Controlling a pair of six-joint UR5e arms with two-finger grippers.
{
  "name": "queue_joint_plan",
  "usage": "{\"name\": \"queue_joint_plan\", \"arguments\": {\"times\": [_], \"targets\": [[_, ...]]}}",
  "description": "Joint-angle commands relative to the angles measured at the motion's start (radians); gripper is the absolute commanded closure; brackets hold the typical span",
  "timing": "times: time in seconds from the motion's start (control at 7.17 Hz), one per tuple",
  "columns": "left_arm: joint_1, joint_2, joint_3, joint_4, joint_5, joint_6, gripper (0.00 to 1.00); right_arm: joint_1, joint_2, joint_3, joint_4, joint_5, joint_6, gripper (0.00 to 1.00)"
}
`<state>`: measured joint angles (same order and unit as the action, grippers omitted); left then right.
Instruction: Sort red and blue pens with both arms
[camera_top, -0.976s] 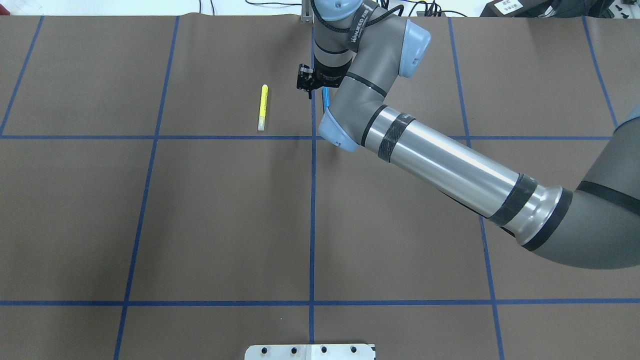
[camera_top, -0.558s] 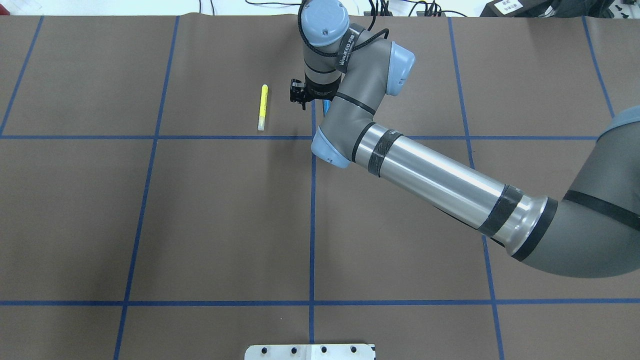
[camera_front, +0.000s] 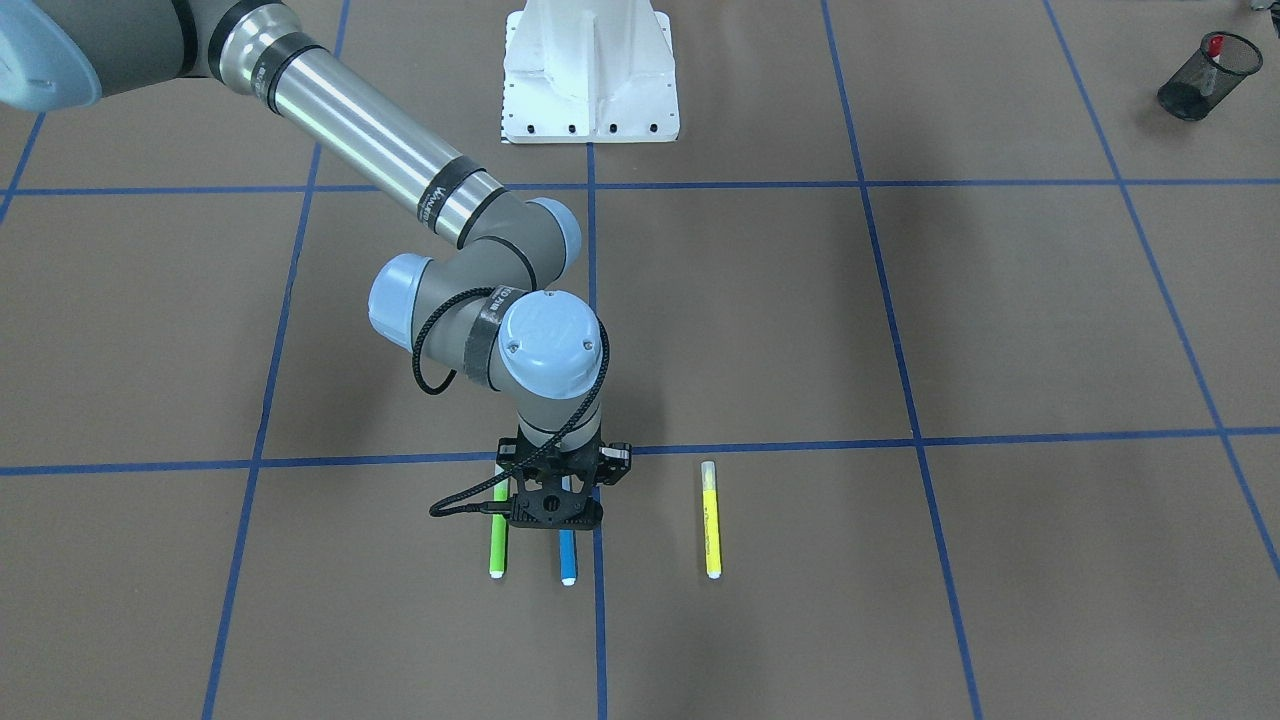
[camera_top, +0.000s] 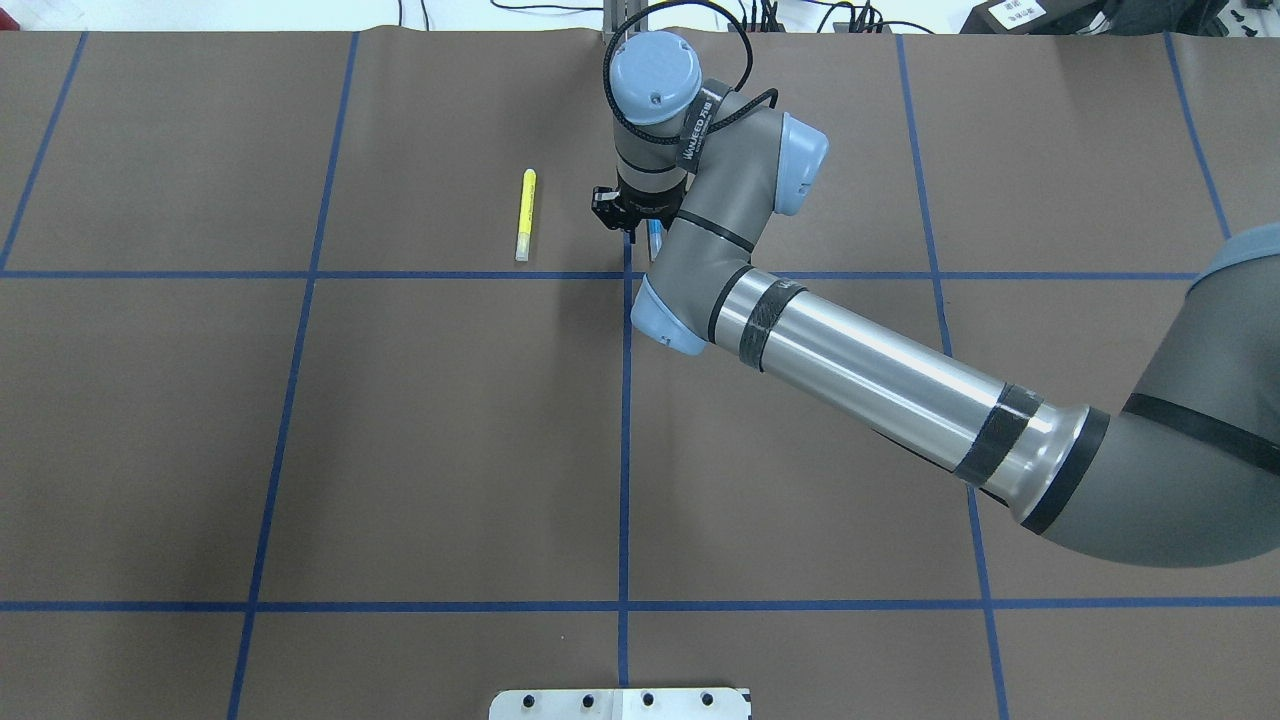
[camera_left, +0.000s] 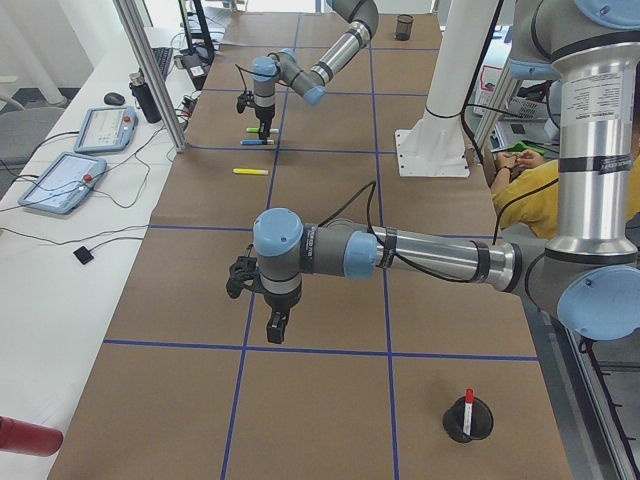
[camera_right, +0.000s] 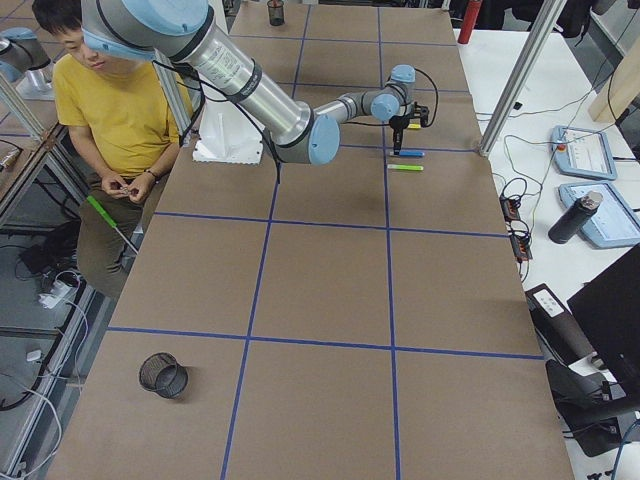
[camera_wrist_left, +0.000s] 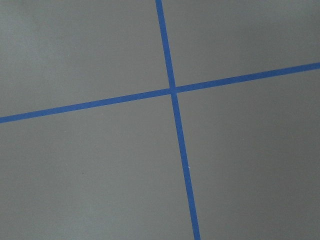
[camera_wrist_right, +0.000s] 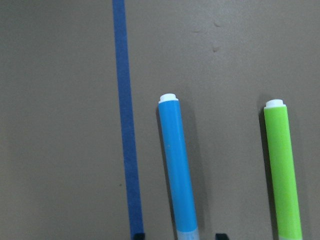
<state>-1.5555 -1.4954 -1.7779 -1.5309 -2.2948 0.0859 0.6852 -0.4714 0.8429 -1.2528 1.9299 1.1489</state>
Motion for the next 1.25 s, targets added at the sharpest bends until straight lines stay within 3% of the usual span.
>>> {"name": "queue_joint_plan", "arguments": {"times": [0.0, 1.12], "targets": [[0.0, 0.001, 0.0, 0.0, 0.0, 0.0, 0.0, -0.006, -0.007, -0.001, -0.004, 0.001, -0.003, 0.59], [0.0, 0.003, -0.002, 0.0, -0.002, 0.0, 0.0, -0.007, -0.013, 0.001, -0.005, 0.003, -0.017, 0.61]]}}
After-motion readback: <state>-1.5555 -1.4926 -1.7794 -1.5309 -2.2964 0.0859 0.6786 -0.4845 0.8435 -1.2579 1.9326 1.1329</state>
